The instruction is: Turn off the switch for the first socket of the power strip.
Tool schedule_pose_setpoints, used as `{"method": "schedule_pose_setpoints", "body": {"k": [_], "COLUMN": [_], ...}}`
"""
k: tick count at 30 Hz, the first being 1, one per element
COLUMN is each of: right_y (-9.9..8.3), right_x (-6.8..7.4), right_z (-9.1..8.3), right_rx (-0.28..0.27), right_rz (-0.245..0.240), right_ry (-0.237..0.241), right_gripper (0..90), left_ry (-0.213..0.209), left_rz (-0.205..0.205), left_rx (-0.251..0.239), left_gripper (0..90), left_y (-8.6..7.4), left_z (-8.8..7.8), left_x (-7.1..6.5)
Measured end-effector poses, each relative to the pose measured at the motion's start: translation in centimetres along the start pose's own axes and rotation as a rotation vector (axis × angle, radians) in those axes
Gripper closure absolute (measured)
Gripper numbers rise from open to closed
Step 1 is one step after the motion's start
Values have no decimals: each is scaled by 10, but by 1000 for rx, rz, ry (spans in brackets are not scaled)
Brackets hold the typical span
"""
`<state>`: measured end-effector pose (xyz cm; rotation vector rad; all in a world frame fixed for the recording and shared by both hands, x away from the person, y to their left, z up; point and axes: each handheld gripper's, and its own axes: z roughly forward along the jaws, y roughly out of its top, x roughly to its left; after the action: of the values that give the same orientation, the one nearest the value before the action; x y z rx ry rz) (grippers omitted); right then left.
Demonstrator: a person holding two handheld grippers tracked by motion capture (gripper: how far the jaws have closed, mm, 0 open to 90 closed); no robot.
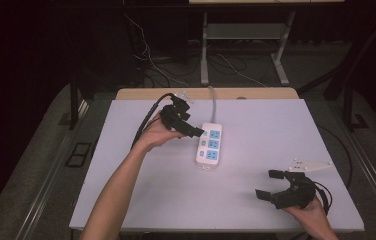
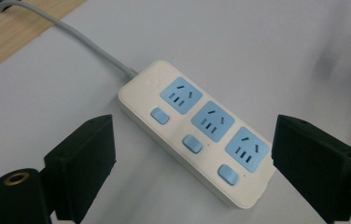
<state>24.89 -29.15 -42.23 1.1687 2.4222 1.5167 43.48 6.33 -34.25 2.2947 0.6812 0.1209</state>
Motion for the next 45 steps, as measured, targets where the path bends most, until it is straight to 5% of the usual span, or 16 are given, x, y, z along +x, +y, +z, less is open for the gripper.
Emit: {"method": "schedule_pose_setpoints", "body": {"k": [8,29,45], "right_y": [0,-1,-1], "right_x": [0,-1,-1], "right_z": [0,0,-1], "right_rx": [1,7,10], "right_rz": [0,-7,-10], "right_ry": [2,0,5], "right_gripper": [7,7,7], "left_ry": [12,-21,-3], "left_rz": [-33,-120,-167], "left_rx": [-4,-6,-22], "left_gripper": [234,837,891], "left_y": [-1,-4,-9], "left_z": [3,31,53], "left_x": [12,29,36]}}
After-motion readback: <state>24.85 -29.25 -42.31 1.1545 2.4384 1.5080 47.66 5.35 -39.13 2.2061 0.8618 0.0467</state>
